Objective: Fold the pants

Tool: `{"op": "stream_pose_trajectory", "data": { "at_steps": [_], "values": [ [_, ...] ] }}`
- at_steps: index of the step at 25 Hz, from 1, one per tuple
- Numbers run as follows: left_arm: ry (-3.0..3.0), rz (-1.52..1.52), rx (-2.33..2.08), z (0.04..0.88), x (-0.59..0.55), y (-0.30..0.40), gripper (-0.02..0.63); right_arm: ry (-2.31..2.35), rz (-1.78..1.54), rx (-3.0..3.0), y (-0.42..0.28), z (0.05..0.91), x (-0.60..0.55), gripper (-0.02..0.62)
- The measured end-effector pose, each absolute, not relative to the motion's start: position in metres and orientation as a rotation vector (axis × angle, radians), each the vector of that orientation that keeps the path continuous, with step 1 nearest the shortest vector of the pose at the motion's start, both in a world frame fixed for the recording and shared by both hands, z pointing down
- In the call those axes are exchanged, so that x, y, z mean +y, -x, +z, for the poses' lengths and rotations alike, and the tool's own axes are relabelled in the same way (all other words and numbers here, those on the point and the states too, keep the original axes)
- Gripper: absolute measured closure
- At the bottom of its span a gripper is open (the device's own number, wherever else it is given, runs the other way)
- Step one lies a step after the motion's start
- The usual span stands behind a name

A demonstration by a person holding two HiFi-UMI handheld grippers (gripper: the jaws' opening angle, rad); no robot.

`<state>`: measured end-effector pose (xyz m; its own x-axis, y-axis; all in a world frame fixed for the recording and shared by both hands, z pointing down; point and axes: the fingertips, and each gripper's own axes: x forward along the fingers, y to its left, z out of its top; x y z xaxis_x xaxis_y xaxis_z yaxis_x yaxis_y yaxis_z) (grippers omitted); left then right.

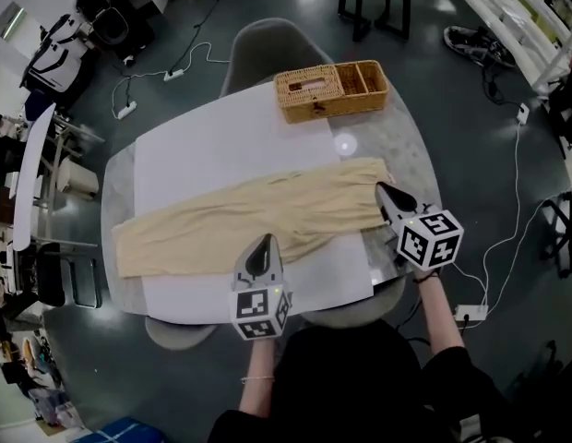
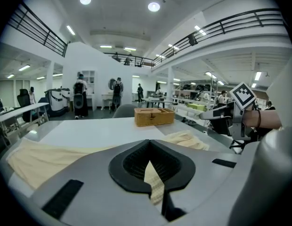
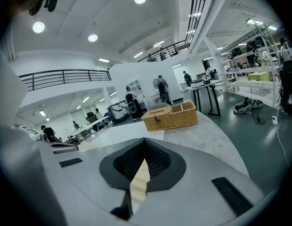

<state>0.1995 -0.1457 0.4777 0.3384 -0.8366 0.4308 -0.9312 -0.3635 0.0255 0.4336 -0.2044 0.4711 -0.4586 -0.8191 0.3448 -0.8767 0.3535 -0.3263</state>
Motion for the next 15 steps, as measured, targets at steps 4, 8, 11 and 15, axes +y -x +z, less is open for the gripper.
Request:
{"op": "stream_pose_trajectory", "data": {
  "at_steps": [4,8,11,15],
  "values": [
    [-2.350,0.536,-1.516,0.496,-0.159,-0.214,0.598,-1.600,0.740,-2.401,-0.449,0.491,-0.214,0.581],
    [-2.349,0.562,-1.465,0.513,-0.167,-0.224,0.598,-1.575,0.795,-2.330,-0.462,0.518,-0.221,0.581],
    [-2.349,0.577,-1.439,0.521,-0.171,-0.229,0.598,-1.578,0.837,-2.276,-0.472,0.536,-0.224,0.578],
    [-2.349,0.593,-1.416,0.530,-0.177,-0.234,0.598,-1.570,0.926,-2.242,-0.479,0.555,-0.232,0.464]
  ]
}}
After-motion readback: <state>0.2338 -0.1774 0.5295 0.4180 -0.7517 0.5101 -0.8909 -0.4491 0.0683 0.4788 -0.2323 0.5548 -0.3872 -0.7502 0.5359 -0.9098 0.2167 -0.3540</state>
